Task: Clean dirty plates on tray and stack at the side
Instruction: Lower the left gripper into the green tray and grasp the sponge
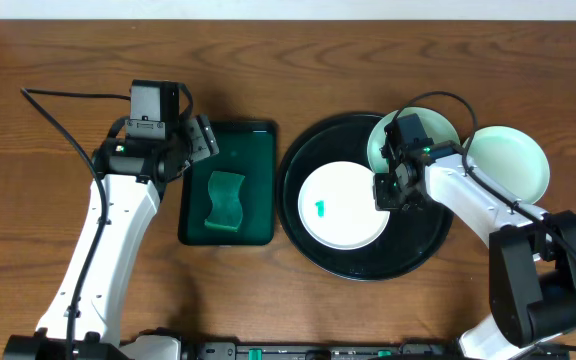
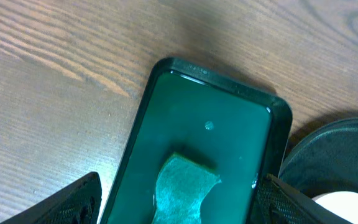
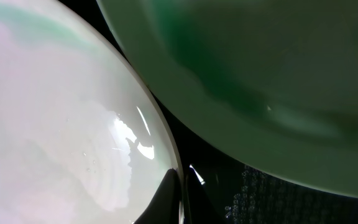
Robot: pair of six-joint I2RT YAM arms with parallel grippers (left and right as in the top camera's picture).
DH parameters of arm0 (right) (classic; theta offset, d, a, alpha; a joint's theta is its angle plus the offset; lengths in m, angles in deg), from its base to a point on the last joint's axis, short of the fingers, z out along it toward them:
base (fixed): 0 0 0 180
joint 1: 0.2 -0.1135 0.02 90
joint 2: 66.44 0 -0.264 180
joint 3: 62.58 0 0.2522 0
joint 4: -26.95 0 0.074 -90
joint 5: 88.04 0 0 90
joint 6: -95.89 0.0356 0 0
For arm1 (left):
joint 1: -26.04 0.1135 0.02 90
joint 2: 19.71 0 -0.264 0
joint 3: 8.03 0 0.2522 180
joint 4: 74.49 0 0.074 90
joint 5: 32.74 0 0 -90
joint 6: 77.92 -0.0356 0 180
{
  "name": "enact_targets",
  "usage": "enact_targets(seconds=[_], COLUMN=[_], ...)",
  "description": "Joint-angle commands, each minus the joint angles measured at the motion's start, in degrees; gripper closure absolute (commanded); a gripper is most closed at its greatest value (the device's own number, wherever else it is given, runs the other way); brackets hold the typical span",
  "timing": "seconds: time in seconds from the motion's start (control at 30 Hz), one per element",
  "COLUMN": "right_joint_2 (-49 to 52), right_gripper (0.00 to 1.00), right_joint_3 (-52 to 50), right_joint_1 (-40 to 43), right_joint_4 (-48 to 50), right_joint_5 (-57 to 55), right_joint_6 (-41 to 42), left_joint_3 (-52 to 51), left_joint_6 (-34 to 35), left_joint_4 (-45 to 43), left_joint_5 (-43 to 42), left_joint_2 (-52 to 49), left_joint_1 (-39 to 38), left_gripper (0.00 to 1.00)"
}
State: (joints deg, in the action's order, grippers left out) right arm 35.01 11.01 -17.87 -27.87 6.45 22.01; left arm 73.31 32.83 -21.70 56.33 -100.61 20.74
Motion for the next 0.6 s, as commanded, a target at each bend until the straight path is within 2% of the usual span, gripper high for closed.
enact_targets(seconds=[0.0,0.13,0.23,0.3,0.37,0.43,0.53,0.57], right_joint_2=[-0.79,-0.79,-0.79,-0.79,-0.79,-0.79,-0.79,-0.79], right_gripper=[0.99,0.99,0.99,0.99,0.99,0.99,0.99,0.99], right_joint_3=[-0.26,-0.26,-0.26,-0.26,-0.26,-0.26,-0.26,-0.26], right_joint_1=[-0.44,-0.44,-0.44,-0.44,-0.44,-0.44,-0.44,-0.44], right_joint_4=[-0.07,-0.07,0.00,-0.04,-0.04,-0.04,-0.07,-0.04], right_joint_5=[0.11,0.11,0.11,0.11,0.13,0.13,0.11,0.11], right_joint_6=[0.81,0.81,0.81,0.81,0.81,0.81,0.79,0.79], left_joint_3=[0.92,0.90,0.44,-1.16,-3.08,-3.78,-3.78,-3.80], left_joint_6=[-0.11,-0.17,-0.15,-0.15,-0.15,-0.13,-0.15,-0.15], left_joint_4=[3.41,7.65,11.37,12.39,11.65,10.58,9.90,9.49], left_joint_5=[-2.23,-9.03,-10.67,-10.64,-10.45,-10.43,-10.40,-9.99], left_joint_2=[-0.07,-0.55,-1.20,-1.66,-1.99,-2.60,-2.58,-2.60], left_joint_1=[0.09,0.09,-0.90,-2.95,-5.35,-7.43,-7.98,-7.96], left_gripper=[0.19,0.21,0.40,0.42,0.39,0.12,0.12,0.23])
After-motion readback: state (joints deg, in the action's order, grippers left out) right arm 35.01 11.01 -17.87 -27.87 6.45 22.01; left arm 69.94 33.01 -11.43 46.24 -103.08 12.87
